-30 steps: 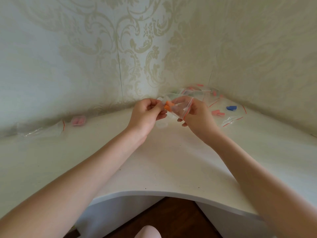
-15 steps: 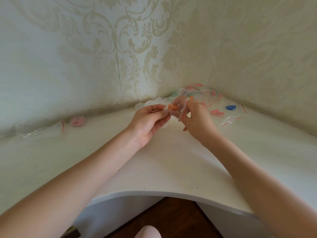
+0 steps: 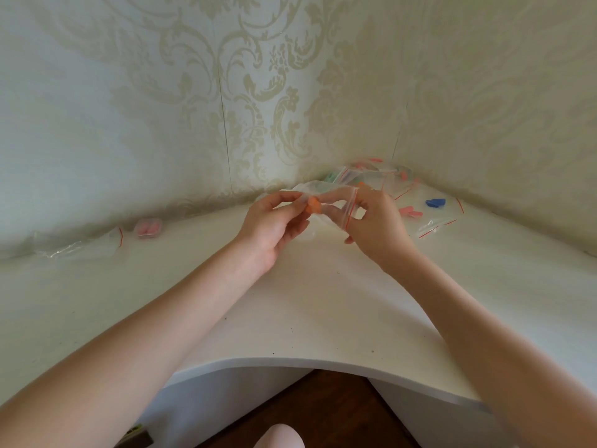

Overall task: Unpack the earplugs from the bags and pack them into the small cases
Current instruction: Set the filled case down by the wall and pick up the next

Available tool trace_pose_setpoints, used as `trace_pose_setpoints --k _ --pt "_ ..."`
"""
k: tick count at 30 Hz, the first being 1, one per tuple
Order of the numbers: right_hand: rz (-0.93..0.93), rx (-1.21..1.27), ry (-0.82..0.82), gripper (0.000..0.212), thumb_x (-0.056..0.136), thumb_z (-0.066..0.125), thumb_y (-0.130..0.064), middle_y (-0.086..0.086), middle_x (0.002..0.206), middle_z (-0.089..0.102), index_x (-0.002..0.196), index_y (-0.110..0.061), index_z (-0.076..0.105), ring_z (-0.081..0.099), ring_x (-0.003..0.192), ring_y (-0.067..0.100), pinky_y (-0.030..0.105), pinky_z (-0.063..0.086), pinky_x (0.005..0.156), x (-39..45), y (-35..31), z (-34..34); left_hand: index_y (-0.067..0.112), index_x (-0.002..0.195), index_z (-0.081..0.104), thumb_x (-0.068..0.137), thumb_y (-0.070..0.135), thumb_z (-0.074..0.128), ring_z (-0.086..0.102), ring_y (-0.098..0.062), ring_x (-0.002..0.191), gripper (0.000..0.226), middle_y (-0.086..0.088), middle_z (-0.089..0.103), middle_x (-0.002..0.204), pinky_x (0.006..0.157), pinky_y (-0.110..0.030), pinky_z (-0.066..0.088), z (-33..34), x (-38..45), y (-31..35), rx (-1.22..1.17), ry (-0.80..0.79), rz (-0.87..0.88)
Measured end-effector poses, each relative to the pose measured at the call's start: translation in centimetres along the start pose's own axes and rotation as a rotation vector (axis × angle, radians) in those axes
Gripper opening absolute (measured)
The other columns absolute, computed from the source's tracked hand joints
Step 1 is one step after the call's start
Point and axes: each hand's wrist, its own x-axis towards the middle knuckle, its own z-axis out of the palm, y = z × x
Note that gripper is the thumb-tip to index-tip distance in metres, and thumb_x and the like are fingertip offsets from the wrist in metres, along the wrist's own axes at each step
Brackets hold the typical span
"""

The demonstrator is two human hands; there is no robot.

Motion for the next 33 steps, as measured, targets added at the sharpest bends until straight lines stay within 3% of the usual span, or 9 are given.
trace_pose_setpoints --k 5,8,11,14,17,20,24,28,33 --pt "-0.079 -0.062 -0.09 0.031 0.09 0.062 -0.018 -0.005 0.105 0.064 0.108 -0.043 0.065 0.059 0.084 0.018 0.034 0.057 0.051 0.0 0.6 0.4 0.008 0.077 0.06 0.088 -0.007 0.057 0.068 -0.012 0.063 0.018 -0.005 0.07 0.066 0.066 -0.018 0.057 0.1 -0.1 0.2 -0.012 0.0 0.021" --pt "-0.134 -0.243 -0.059 0.024 0.087 0.061 -0.015 -0.014 0.096 0.063 0.1 -0.031 0.073 0.054 0.076 0.011 0.038 0.052 0.066 0.0 0.9 0.4 0.004 0.078 0.059 0.09 -0.009 0.052 0.067 -0.011 0.058 0.018 -0.006 0.067 0.067 0.062 -0.018 0.057 0.3 -0.2 0.0 -0.051 0.002 -0.039" --pt "-0.185 -0.4 -0.008 0.015 0.087 0.062 -0.023 -0.005 0.098 0.069 0.093 -0.02 0.075 0.054 0.078 0.013 0.035 0.049 0.072 0.1 1.2 0.1 0.002 0.078 0.058 0.091 -0.009 0.049 0.066 -0.011 0.057 0.019 -0.008 0.065 0.067 0.061 -0.019 0.057 0.4 -0.1 0.0 -0.091 -0.001 -0.074" --pt "-0.218 -0.444 0.027 0.013 0.086 0.061 -0.021 -0.006 0.096 0.069 0.086 -0.013 0.071 0.056 0.079 0.014 0.033 0.049 0.068 0.2 1.3 0.2 0.002 0.081 0.057 0.093 -0.007 0.047 0.065 -0.012 0.054 0.018 -0.009 0.064 0.067 0.057 -0.02 0.056 0.5 -0.1 0.3 -0.166 -0.017 -0.126" --pt "-0.288 -0.358 -0.017 0.016 0.085 0.058 -0.01 -0.012 0.095 0.064 0.085 -0.023 0.068 0.053 0.077 0.009 0.02 0.041 0.068 0.1 0.6 0.4 0.001 0.081 0.055 0.094 -0.006 0.045 0.062 -0.012 0.048 0.018 -0.009 0.064 0.06 0.055 -0.02 0.056 0.6 -0.4 0.3 -0.3 -0.002 -0.217" --pt "-0.248 -0.295 -0.054 0.024 0.089 0.055 -0.011 -0.011 0.089 0.062 0.08 -0.032 0.059 0.056 0.077 0.015 0.034 0.048 0.068 -0.1 0.2 0.6 -0.001 0.082 0.056 0.094 -0.005 0.046 0.062 -0.013 0.047 0.016 -0.011 0.064 0.057 0.055 -0.022 0.056 0.6 -0.6 0.2 -0.393 0.004 -0.283" --pt "-0.103 -0.242 -0.072 0.015 0.091 0.05 -0.028 -0.015 0.078 0.054 0.099 -0.025 0.061 0.06 0.076 0.018 0.043 0.054 0.062 0.0 0.2 0.7 0.006 0.079 0.054 0.095 -0.002 0.045 0.064 -0.01 0.05 0.02 -0.004 0.065 0.056 0.052 -0.02 0.054 0.7 -0.4 0.1 -0.185 -0.023 -0.209" --pt "-0.135 -0.44 -0.091 0.018 0.09 0.055 -0.022 -0.02 0.066 0.043 0.103 -0.027 0.066 0.052 0.074 0.015 0.034 0.042 0.07 0.0 -0.1 0.0 0.007 0.079 0.055 0.094 -0.004 0.044 0.067 -0.01 0.056 0.021 -0.001 0.069 0.06 0.058 -0.021 0.056 0.9 -0.7 0.2 -0.015 -0.043 -0.117" --pt "-0.338 -0.582 0.058 0.018 0.081 0.065 -0.013 -0.002 0.077 0.067 0.093 -0.02 0.075 0.057 0.067 0.019 0.026 0.041 0.051 -0.4 -0.3 -0.2 -0.003 0.08 0.057 0.095 -0.005 0.041 0.067 -0.017 0.052 0.022 -0.012 0.067 0.059 0.056 -0.026 0.058 0.9 -0.8 0.3 -0.24 -0.043 -0.258"
